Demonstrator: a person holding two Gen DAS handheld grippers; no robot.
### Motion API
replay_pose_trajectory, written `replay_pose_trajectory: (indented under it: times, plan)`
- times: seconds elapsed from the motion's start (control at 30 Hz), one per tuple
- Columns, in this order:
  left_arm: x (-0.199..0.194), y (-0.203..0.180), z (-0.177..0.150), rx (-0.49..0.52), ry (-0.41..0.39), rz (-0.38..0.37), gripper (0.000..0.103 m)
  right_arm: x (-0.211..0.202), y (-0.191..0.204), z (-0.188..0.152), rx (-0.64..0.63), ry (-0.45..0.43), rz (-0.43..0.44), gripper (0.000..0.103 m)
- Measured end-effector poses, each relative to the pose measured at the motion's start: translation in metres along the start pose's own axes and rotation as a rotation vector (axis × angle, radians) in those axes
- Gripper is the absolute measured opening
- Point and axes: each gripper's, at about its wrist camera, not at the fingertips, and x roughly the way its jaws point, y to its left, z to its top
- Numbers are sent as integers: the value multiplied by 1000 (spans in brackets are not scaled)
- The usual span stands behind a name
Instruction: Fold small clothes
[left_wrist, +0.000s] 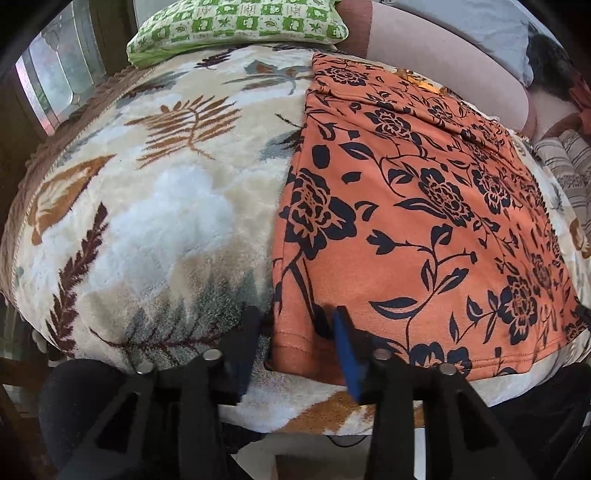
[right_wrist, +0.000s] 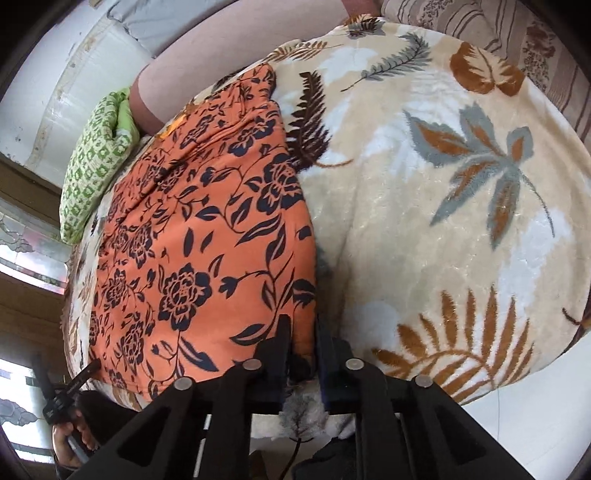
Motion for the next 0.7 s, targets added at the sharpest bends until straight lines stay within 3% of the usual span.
replay_pose_trajectory:
  times: [0.03,0.1,0.17,0.2,0.27,0.3,0.33,0.4,0.53,0.7]
  plan:
    - [1,-1,-1,3,6,-1,43,3,-1,1,0,5,-9,48]
    - [4,-2,-1,2,20,-9,47,7,-1,2,2,2,-22,78]
    - [6,-3,-2,7,20,-2,47,10,-2,2,-4,15,-20,78]
    - [7,-4,-2,11,21,-5,47,12,-1,1,-9,22,-21,75]
    - [8,-5,-2,21,23,-16,22,15,-2,0,-10,36,-23,55]
    - [7,-5,-1,29,26,-18,17,16,-3,0,-10,45,-41,31]
    - [7,-5,0,35,29,-27,10,16,-6,0,-8,47,-40,23]
    - [6,-4,2,24,39,-52,9,12,-14,0,13,50,-21,13]
    - [-3,9,6,-29,29,-128,8,-2,-32,3,91,35,82,10]
    - [-31,17,24,-54,-48,-206,8,-26,-34,18,141,-33,207,9]
